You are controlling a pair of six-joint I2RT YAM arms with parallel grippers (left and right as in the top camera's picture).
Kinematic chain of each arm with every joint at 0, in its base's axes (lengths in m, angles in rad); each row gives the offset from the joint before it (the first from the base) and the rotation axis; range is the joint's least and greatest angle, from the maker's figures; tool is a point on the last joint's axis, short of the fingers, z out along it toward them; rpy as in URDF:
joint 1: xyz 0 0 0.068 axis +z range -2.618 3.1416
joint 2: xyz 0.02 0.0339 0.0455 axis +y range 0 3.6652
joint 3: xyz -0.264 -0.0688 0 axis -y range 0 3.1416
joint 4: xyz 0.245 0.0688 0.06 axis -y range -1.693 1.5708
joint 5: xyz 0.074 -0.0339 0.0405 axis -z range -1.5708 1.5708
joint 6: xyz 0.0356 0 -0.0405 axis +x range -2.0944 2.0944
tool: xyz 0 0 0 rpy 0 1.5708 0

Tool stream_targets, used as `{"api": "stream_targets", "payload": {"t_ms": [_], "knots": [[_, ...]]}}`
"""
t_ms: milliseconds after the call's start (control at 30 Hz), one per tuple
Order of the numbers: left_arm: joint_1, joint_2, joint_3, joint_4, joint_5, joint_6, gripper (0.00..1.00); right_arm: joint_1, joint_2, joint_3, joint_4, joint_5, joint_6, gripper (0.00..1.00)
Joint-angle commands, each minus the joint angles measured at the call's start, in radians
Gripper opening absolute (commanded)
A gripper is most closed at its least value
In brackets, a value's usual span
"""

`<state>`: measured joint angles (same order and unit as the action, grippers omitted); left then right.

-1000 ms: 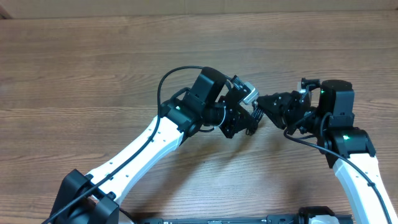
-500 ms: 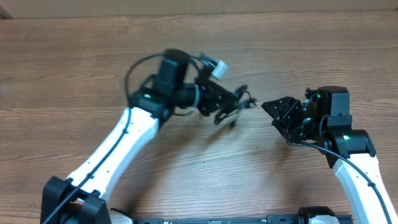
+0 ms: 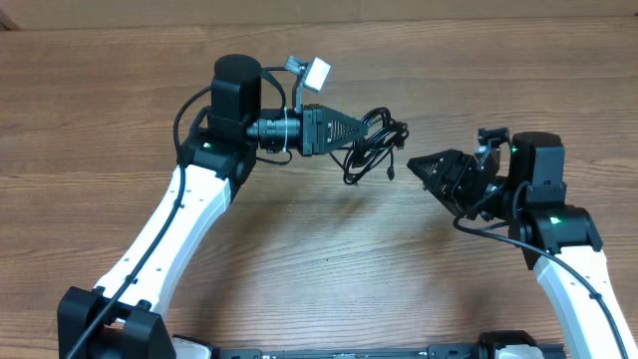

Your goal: Untangle cables

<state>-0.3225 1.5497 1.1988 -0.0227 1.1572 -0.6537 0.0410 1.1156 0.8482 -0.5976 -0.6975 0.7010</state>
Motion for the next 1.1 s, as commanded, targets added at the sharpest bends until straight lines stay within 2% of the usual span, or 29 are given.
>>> {"api": "stream_targets", "payload": {"t_ms": [0, 167, 400, 767, 1067], "knots": [[0.003, -0.034, 0.030, 0.034, 0.037, -0.264, 0.04, 0.004, -0.007, 0.022, 0.014, -0.087, -0.082, 0.61], [0.000, -0.034, 0.030, 0.036, 0.050, -0.403, 0.04, 0.004, -0.007, 0.022, 0.115, -0.085, -0.070, 0.60], [0.000, -0.034, 0.029, 0.086, 0.118, -0.431, 0.04, 0.004, -0.003, 0.022, 0.227, -0.002, -0.071, 0.61], [0.000, -0.034, 0.030, 0.133, 0.127, -0.475, 0.04, 0.021, 0.018, 0.022, 0.227, -0.052, -0.075, 0.61], [-0.025, -0.034, 0.030, 0.140, 0.126, -0.505, 0.04, 0.099, 0.060, 0.022, 0.277, -0.052, -0.074, 0.64]]}}
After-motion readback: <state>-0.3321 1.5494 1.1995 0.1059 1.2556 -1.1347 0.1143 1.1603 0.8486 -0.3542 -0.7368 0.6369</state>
